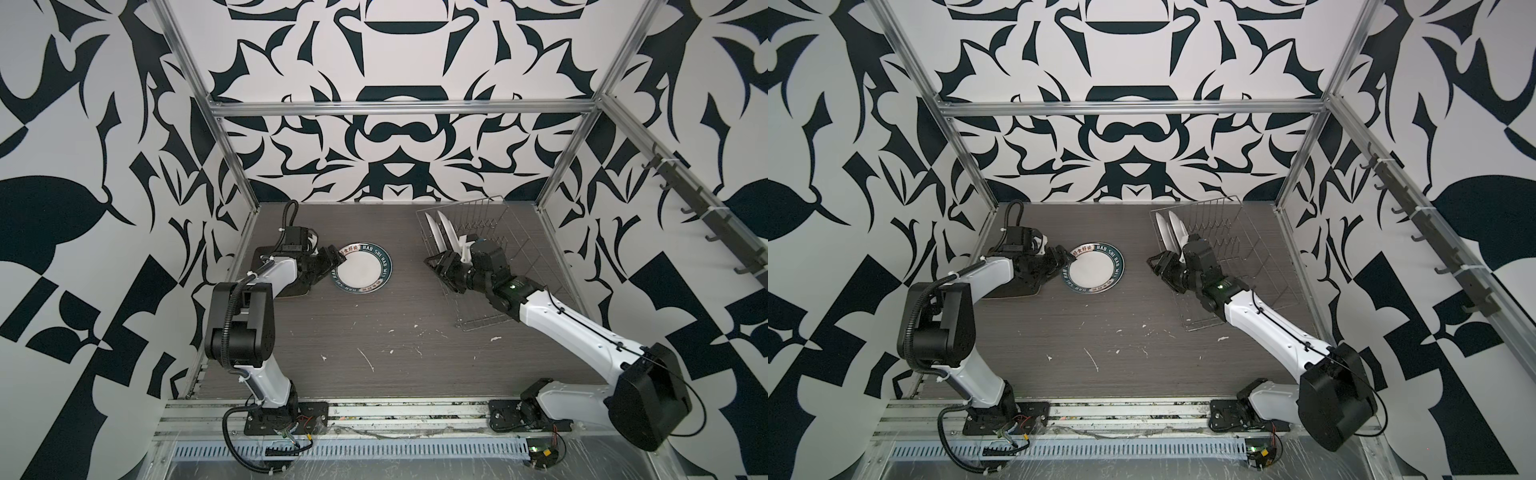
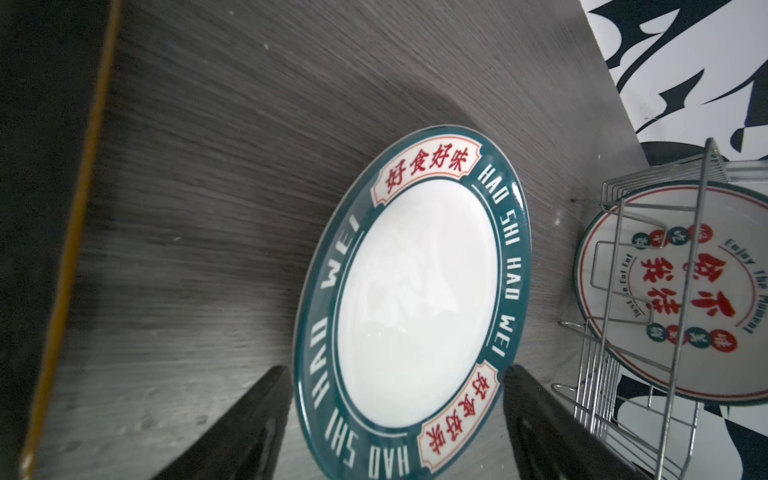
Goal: Unload the plates from the dish rack
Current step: 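Open the left gripper on the stacked plate while the right gripper moves over the rack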
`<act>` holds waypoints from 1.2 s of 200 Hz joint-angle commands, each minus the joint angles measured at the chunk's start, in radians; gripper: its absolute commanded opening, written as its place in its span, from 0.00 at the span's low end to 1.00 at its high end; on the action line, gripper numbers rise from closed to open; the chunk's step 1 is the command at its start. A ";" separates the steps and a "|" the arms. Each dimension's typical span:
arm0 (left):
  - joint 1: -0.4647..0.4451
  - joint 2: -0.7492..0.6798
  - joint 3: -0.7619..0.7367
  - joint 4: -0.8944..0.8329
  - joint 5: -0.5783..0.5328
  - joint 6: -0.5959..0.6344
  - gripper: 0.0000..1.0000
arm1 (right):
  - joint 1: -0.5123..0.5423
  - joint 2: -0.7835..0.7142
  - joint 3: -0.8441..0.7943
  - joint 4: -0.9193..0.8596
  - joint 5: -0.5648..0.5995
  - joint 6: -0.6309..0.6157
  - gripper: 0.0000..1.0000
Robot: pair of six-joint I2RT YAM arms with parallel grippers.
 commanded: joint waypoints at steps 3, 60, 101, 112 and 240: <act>-0.008 0.026 0.028 -0.013 0.030 -0.007 0.84 | -0.007 -0.043 0.003 0.021 -0.011 -0.021 0.59; -0.016 0.049 0.035 -0.007 0.046 -0.016 0.84 | -0.013 -0.046 0.007 0.017 -0.016 -0.021 0.59; -0.016 0.000 0.020 -0.016 0.015 -0.007 0.88 | -0.018 -0.048 0.008 0.007 -0.012 -0.028 0.59; -0.014 -0.014 0.019 -0.024 0.010 -0.001 0.89 | -0.018 -0.051 0.014 -0.006 -0.005 -0.039 0.59; -0.017 -0.145 -0.034 -0.063 0.056 0.025 0.89 | -0.015 -0.017 0.277 -0.539 0.385 -0.452 0.59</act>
